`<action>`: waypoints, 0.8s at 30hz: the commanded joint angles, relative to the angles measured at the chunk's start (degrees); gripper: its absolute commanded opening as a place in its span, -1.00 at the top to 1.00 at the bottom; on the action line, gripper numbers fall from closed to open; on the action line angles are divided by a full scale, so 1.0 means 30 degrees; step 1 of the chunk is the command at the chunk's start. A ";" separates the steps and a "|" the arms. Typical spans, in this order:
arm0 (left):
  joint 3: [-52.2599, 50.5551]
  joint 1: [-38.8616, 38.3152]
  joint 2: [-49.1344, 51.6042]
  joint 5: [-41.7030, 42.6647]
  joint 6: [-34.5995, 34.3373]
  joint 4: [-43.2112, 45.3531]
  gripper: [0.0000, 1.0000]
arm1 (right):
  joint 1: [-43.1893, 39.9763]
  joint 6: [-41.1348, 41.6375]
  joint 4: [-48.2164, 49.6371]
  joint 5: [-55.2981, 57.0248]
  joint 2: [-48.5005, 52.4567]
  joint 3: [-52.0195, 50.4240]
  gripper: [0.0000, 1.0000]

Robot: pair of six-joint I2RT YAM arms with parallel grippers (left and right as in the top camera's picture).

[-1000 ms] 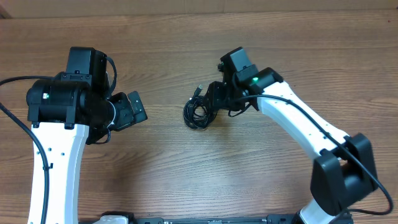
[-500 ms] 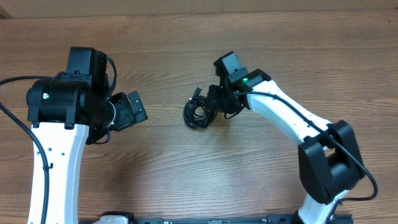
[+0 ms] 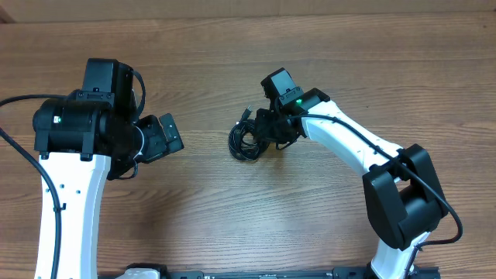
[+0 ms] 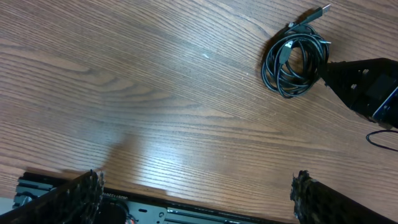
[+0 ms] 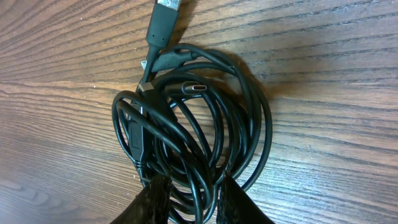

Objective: Untangle cables
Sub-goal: 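Grasp a loop of the black cable with the right gripper and lift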

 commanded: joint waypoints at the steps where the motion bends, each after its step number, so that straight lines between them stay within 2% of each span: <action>1: 0.0036 -0.0007 0.0000 0.0189 -0.0124 -0.0051 -0.99 | 0.0444 0.0051 0.0080 0.0124 0.0015 -0.0277 0.47; 12: 0.0044 -0.0007 0.0000 0.0189 -0.0124 -0.0051 -0.99 | 0.1158 0.0080 0.0000 0.1821 0.0015 -0.0495 0.50; 17: 0.0036 -0.0007 0.0007 0.0189 -0.0124 -0.0044 -0.99 | 0.1158 0.0066 0.0095 0.2193 0.0015 -0.0787 0.40; 21: 0.0036 -0.0007 0.0007 0.0189 -0.0124 -0.0051 -0.99 | 0.1158 0.0058 0.0408 0.2142 0.0015 -0.1151 0.40; 24: 0.0036 -0.0007 0.0007 0.0189 -0.0124 -0.0044 -0.99 | 0.1166 0.0058 0.0532 0.2120 0.0066 -0.1209 0.49</action>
